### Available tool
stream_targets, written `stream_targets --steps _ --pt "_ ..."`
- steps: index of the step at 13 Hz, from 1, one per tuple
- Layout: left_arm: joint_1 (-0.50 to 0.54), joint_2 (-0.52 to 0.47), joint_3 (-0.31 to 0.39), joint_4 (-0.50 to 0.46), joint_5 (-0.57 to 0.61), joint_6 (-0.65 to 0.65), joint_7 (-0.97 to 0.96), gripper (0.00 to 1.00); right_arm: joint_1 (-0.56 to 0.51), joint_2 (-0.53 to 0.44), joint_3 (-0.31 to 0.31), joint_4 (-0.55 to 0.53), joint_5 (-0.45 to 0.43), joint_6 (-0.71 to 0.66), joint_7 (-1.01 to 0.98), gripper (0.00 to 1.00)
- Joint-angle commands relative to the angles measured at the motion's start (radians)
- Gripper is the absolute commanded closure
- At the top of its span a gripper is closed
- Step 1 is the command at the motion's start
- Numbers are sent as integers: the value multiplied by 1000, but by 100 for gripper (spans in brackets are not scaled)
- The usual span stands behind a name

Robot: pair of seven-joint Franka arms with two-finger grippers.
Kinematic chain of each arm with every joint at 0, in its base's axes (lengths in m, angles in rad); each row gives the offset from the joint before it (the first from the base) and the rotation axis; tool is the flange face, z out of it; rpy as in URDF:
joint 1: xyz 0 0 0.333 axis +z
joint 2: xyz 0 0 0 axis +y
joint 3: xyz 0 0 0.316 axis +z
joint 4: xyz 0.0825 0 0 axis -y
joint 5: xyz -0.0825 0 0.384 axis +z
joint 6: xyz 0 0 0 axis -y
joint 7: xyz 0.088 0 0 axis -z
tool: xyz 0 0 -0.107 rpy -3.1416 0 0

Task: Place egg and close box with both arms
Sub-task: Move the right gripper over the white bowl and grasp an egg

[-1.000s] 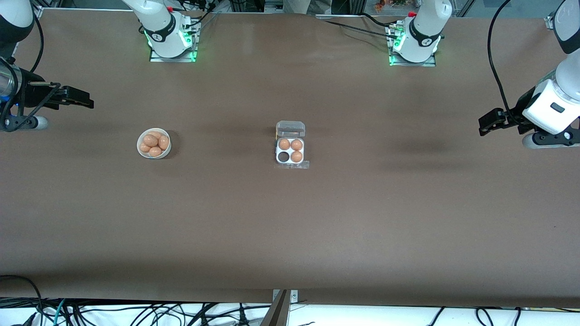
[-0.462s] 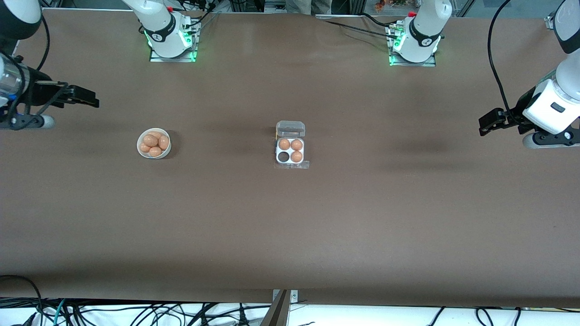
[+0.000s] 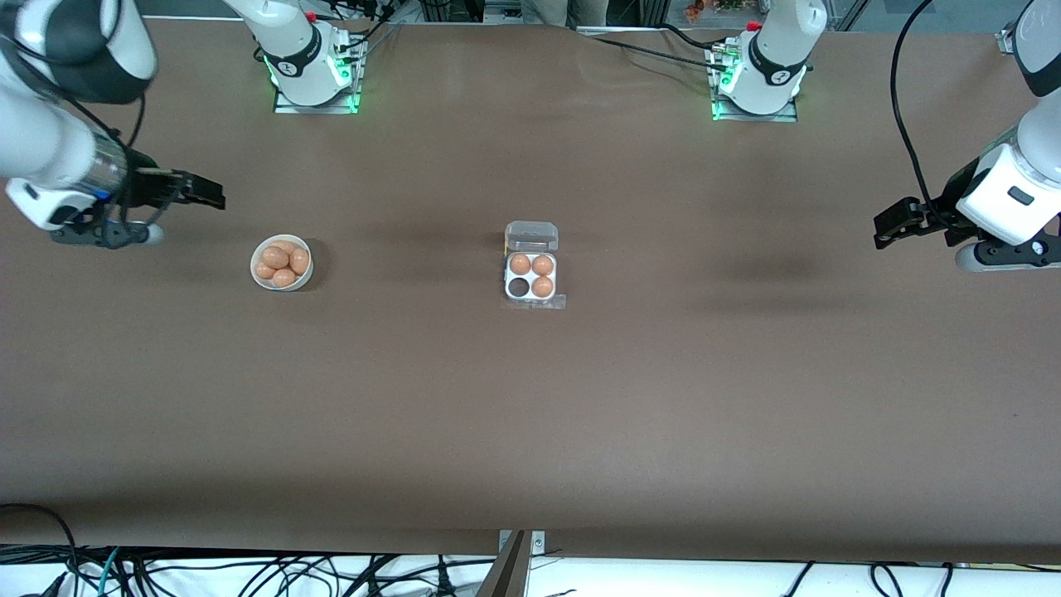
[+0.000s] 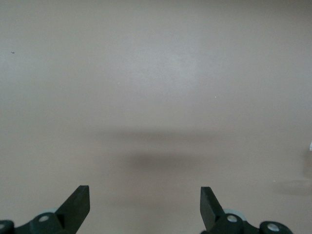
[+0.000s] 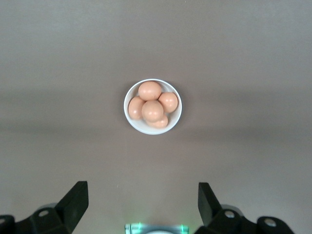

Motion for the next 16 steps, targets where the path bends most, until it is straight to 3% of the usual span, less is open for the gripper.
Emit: stream_targets --steps 1,3,11,16 --pt "4 10 -3 30 -24 -4 21 0 -11 -34 9 -179 -1 190 -8 0" --pt "6 10 -3 30 -25 -4 21 0 -11 7 9 -227 -3 281 -11 0" --pt "6 12 -1 30 -39 -5 21 0 -9 228 9 -228 -9 469 -60 1" --pt "6 18 3 31 -39 -5 21 0 0 247 9 -267 -11 532 -64 2"
